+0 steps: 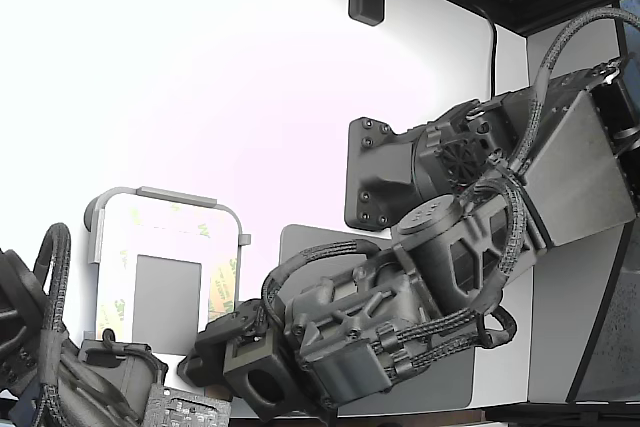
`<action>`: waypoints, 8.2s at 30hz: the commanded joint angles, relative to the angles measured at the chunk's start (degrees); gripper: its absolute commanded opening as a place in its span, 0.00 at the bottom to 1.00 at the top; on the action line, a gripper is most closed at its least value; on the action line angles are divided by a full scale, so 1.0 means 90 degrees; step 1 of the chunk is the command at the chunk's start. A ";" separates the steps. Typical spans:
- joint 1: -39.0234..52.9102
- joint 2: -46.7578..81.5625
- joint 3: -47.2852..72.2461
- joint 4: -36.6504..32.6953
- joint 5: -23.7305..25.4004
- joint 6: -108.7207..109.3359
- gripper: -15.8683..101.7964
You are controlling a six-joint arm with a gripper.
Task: Peel off protective film from adhesive tape.
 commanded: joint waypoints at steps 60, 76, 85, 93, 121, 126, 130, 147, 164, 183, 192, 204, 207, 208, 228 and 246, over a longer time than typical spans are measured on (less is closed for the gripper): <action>0.0146 -0.0127 -0.0615 0.0361 0.0117 0.0098 0.04; 0.0156 0.0010 -0.0449 0.0332 0.0127 0.0215 0.04; 0.0195 0.0039 -0.0449 0.0371 0.0156 0.0322 0.04; 0.0195 0.0039 -0.0479 0.0400 0.0156 0.0391 0.04; 0.0205 0.0029 -0.0605 0.0459 0.0137 0.0527 0.04; 0.0205 0.0059 -0.0557 0.0449 0.0146 0.0527 0.04; 0.0205 0.0107 -0.0508 0.0420 0.0146 0.0508 0.04; 0.0205 0.0049 -0.0537 0.0303 0.0137 0.0439 0.04; 0.0137 -0.0059 -0.0576 0.0205 0.0117 0.0234 0.04; 0.0098 -0.0107 -0.0469 0.0156 0.0068 0.0293 0.04; 0.0127 -0.0059 -0.0488 0.0254 0.0088 0.0381 0.04; 0.0205 -0.0059 -0.0576 0.0391 0.0127 0.0498 0.04; 0.0215 -0.0039 -0.0576 0.0400 0.0127 0.0518 0.04; 0.0215 -0.0039 -0.0586 0.0410 0.0127 0.0518 0.04; 0.0303 -0.0137 -0.0781 0.0518 0.0137 0.0596 0.04; 0.0332 -0.0156 -0.0869 0.0625 0.0176 0.0605 0.04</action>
